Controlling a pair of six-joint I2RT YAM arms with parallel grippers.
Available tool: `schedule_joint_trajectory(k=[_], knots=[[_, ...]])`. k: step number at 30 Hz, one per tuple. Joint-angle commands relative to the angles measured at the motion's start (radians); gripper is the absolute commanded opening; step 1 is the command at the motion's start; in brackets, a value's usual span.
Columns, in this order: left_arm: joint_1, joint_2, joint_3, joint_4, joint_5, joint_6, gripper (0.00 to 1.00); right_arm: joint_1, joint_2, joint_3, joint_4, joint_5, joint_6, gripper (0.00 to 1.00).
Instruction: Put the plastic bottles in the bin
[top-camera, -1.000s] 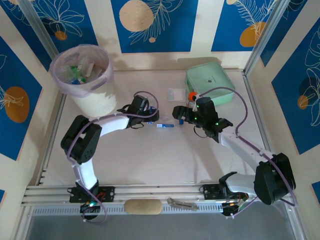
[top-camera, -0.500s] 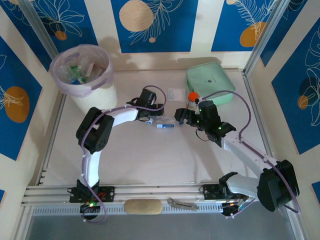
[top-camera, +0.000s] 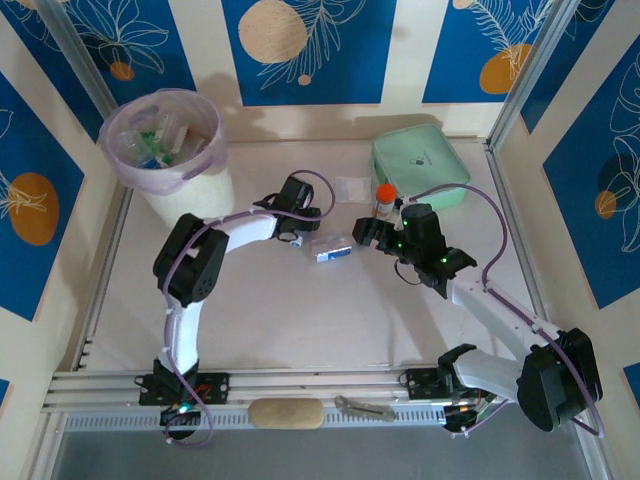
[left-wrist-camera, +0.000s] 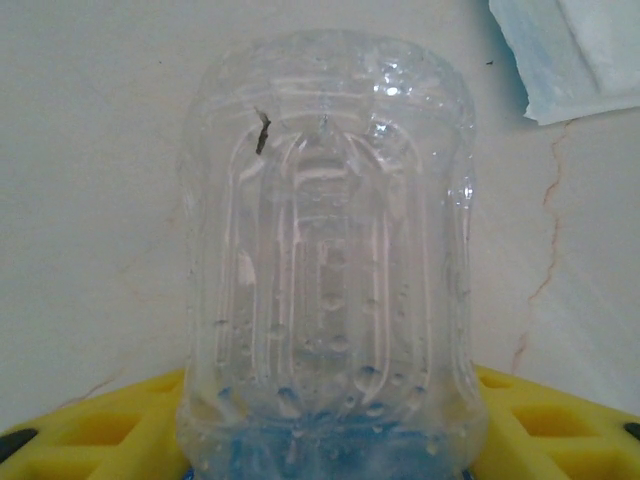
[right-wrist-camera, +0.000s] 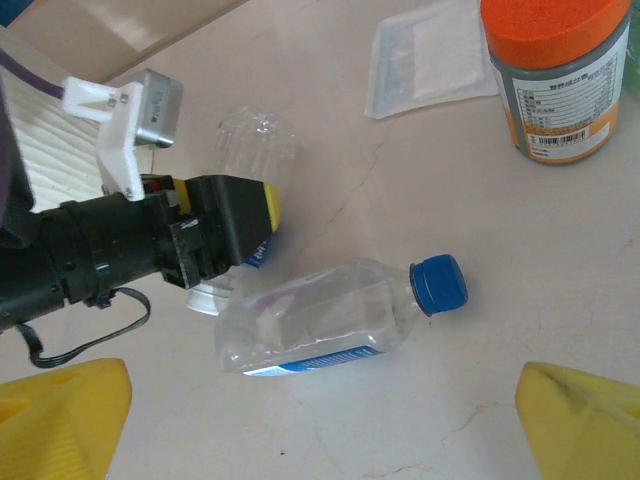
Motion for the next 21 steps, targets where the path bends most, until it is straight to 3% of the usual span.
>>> schedule_joint_trajectory(k=[1, 12, 21], knots=[[0.013, -0.132, -0.004, -0.021, -0.009, 0.053, 0.55, -0.005, 0.015, -0.004, 0.039, -0.027, 0.006, 0.99], [0.085, -0.384, 0.123, -0.225, 0.038, 0.185, 0.53, -0.005, 0.104, 0.025, 0.123, -0.103, 0.011, 0.99], [0.228, -0.529, 0.309, -0.374, 0.091, 0.263, 0.49, -0.005, 0.151, 0.067, 0.145, -0.136, -0.002, 0.99]])
